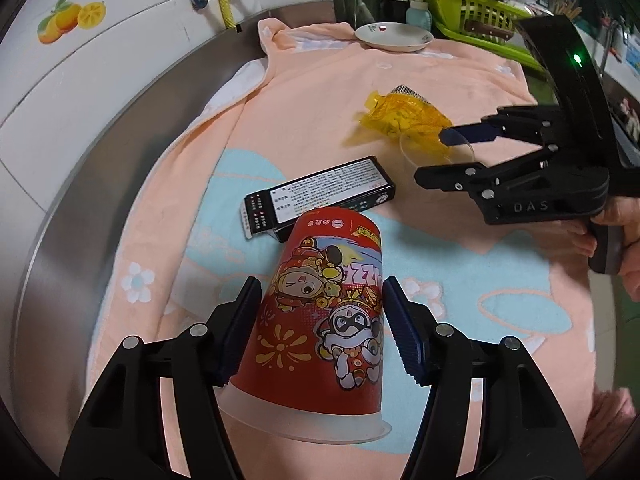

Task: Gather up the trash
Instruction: 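Grasp the clear plastic cup with the right gripper while the left holds the red cup, then carry the clear cup toward the green basket with the right gripper while the left lifts the red cup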

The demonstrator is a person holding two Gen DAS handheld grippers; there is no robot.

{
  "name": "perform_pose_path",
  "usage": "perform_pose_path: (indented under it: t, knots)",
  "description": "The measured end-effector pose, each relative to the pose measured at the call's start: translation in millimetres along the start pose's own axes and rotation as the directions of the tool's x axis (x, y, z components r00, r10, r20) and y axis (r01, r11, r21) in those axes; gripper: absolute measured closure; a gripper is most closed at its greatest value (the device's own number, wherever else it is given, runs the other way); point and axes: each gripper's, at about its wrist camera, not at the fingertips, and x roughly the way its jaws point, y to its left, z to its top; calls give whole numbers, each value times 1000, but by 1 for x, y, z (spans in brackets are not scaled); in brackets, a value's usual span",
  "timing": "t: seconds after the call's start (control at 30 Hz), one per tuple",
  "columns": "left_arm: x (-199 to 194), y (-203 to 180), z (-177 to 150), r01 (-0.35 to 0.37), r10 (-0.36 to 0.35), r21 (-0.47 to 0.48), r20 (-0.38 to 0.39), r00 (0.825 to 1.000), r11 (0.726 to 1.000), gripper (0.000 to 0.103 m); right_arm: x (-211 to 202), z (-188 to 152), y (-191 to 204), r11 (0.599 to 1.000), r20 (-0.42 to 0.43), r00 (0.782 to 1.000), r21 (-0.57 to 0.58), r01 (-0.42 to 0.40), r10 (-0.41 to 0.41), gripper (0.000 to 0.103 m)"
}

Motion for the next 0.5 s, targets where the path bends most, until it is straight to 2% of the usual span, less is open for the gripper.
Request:
perform_pose_path:
  t: [0.3,0.5]
  knots:
    - [-9,-19,-2,39,-39,-9,16,999,999,44,-45,-26,-11,999,32,999,35,-14,13,42]
    - [-13,-34,1,66,-66,-9,26,998,998,46,-83,-52,-26,998,51,998,54,17,-19,42]
